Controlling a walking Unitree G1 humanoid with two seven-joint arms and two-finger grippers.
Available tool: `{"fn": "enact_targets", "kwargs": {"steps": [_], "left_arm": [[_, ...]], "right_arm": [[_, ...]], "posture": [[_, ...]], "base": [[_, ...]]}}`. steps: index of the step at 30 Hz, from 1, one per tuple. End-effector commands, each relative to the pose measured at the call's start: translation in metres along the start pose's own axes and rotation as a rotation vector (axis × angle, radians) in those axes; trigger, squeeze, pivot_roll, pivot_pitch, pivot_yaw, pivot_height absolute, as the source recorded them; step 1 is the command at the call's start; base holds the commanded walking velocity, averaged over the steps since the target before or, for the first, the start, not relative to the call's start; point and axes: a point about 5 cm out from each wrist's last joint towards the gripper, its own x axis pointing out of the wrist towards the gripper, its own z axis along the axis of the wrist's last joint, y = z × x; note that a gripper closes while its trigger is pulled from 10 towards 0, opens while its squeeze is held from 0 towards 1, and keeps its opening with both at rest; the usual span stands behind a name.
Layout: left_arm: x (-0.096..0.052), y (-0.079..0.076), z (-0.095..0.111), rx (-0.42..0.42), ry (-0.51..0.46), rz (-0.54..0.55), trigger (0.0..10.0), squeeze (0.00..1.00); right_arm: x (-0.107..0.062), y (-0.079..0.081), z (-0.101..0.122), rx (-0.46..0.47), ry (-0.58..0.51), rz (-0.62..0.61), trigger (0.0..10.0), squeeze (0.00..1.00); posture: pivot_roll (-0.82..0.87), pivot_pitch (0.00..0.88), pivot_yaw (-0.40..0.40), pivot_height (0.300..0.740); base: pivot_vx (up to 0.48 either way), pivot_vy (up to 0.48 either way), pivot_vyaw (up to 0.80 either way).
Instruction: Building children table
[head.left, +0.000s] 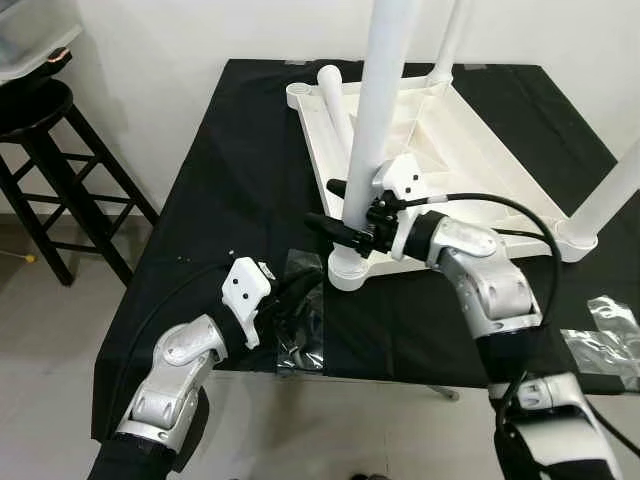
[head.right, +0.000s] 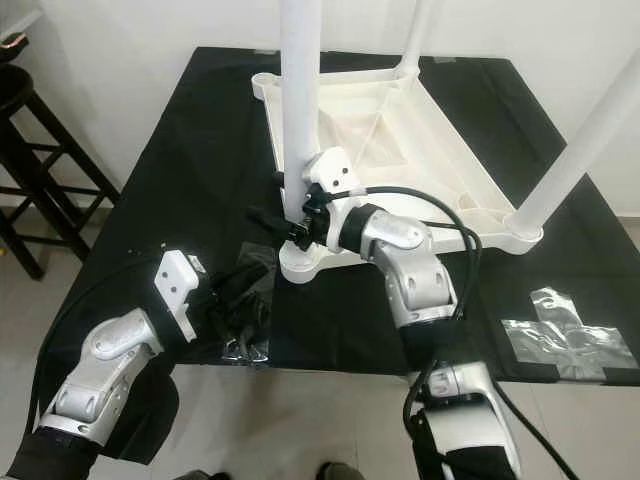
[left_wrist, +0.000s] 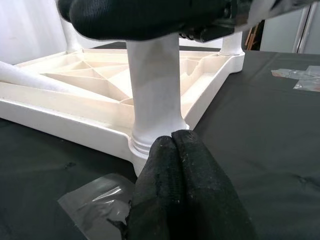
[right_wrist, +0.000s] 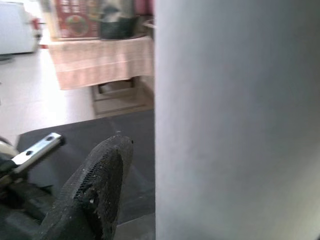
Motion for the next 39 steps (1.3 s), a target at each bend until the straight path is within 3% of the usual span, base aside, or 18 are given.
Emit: {"fn": "enact_targets", "kwargs": {"steps": [1, 2, 4, 5, 6, 7, 12, 14, 22, 23, 24, 25, 26, 27, 28, 29, 31, 39], "left_arm": [[-0.001, -0.003, -0.005, -0.005, 0.018, -0.007, 10.0, 0.00], [-0.002, -0.003, -0.005, -0.004, 0.018, -0.007, 10.0, 0.00], [-0.002, -0.003, -0.005, -0.004, 0.018, -0.007, 10.0, 0.00], [-0.002, -0.003, -0.005, -0.005, 0.018, -0.008, 10.0, 0.00], [-0.002, -0.003, -0.005, -0.005, 0.018, -0.008, 10.0, 0.00], [-0.002, -0.003, -0.005, -0.005, 0.019, -0.008, 10.0, 0.00], [-0.002, -0.004, -0.005, -0.005, 0.018, -0.009, 10.0, 0.00], [-0.002, -0.004, -0.005, -0.007, 0.017, -0.009, 10.0, 0.00], [-0.003, -0.004, -0.005, -0.008, 0.018, -0.012, 10.0, 0.00], [-0.003, -0.004, -0.005, -0.007, 0.018, -0.013, 10.0, 0.00], [-0.003, -0.004, -0.005, -0.007, 0.018, -0.013, 10.0, 0.00], [-0.004, -0.004, -0.005, -0.006, 0.019, -0.014, 10.0, 0.00], [-0.004, -0.003, -0.005, -0.005, 0.021, -0.014, 10.0, 0.00], [-0.005, -0.003, -0.005, -0.004, 0.022, -0.014, 10.0, 0.00], [-0.005, -0.002, -0.005, -0.004, 0.023, -0.014, 10.0, 0.00], [-0.005, -0.002, -0.005, -0.004, 0.023, -0.014, 10.0, 0.00], [-0.005, -0.001, -0.005, -0.004, 0.024, -0.012, 10.0, 0.00], [-0.005, 0.000, -0.005, 0.007, 0.024, -0.003, 10.0, 0.00]], "right_arm": [[0.005, 0.000, 0.000, 0.013, -0.024, 0.057, 9.4, 0.00], [0.006, -0.003, 0.000, 0.018, -0.022, 0.054, 5.5, 0.00], [0.006, -0.003, 0.000, 0.018, -0.022, 0.054, 5.5, 0.00], [0.006, -0.006, -0.001, 0.025, -0.021, 0.057, 4.4, 0.00], [0.006, -0.006, -0.001, 0.025, -0.021, 0.057, 4.4, 0.00], [0.005, -0.008, -0.003, 0.038, -0.019, 0.058, 0.0, 0.00], [0.001, -0.012, -0.008, 0.053, -0.015, 0.057, 0.0, 0.00], [-0.014, -0.012, -0.022, 0.063, -0.004, -0.016, 0.0, 0.00], [-0.037, -0.004, -0.044, 0.086, 0.038, -0.153, 0.0, 0.00], [-0.039, -0.001, -0.053, 0.095, 0.076, -0.290, 0.0, 0.00], [-0.039, -0.001, -0.053, 0.095, 0.076, -0.290, 0.0, 0.00], [-0.040, 0.000, -0.060, 0.092, 0.118, -0.427, 0.0, 0.00], [-0.043, 0.009, -0.074, 0.134, 0.198, -0.694, 0.0, 0.00], [-0.049, 0.016, -0.081, 0.161, 0.261, -0.882, 0.0, 0.00], [-0.044, 0.033, -0.084, 0.175, 0.278, -0.924, 0.0, 0.00], [-0.044, 0.033, -0.084, 0.175, 0.278, -0.924, 0.0, 0.00], [-0.025, 0.055, -0.087, 0.159, 0.275, -0.832, 0.0, 0.00], [-0.019, 0.038, -0.077, 0.137, 0.245, -0.861, 0.0, 0.00]], "posture": [[0.02, 0.135, -0.017, 0.740], [0.02, 0.134, -0.016, 0.740], [0.02, 0.134, -0.016, 0.740], [0.02, 0.133, -0.015, 0.740], [0.02, 0.133, -0.015, 0.740], [0.02, 0.133, -0.016, 0.740], [0.02, 0.134, -0.016, 0.740], [0.02, 0.135, -0.015, 0.740], [0.01, 0.137, -0.012, 0.740], [0.01, 0.138, -0.014, 0.740], [0.01, 0.138, -0.014, 0.740], [0.01, 0.138, -0.014, 0.740], [0.01, 0.141, -0.011, 0.740], [0.01, 0.141, -0.011, 0.740], [0.02, 0.145, -0.008, 0.740], [0.02, 0.145, -0.008, 0.740], [0.00, 0.136, 0.000, 0.740], [0.03, 0.134, -0.016, 0.740]], "base": [[0.000, 0.000, 0.00], [0.000, 0.000, 0.00], [0.000, 0.000, 0.00], [0.000, 0.000, 0.00], [0.000, 0.000, 0.00], [0.000, 0.000, 0.00], [0.000, 0.000, 0.00], [0.000, 0.000, 0.00], [0.000, 0.000, 0.00], [0.000, 0.000, 0.00], [0.000, 0.000, 0.00], [0.000, 0.000, 0.00], [0.000, 0.000, 0.00], [0.000, 0.000, 0.00], [0.000, 0.000, 0.00], [0.000, 0.000, 0.00], [0.000, 0.000, 0.00], [0.000, 0.000, 0.00]]}}
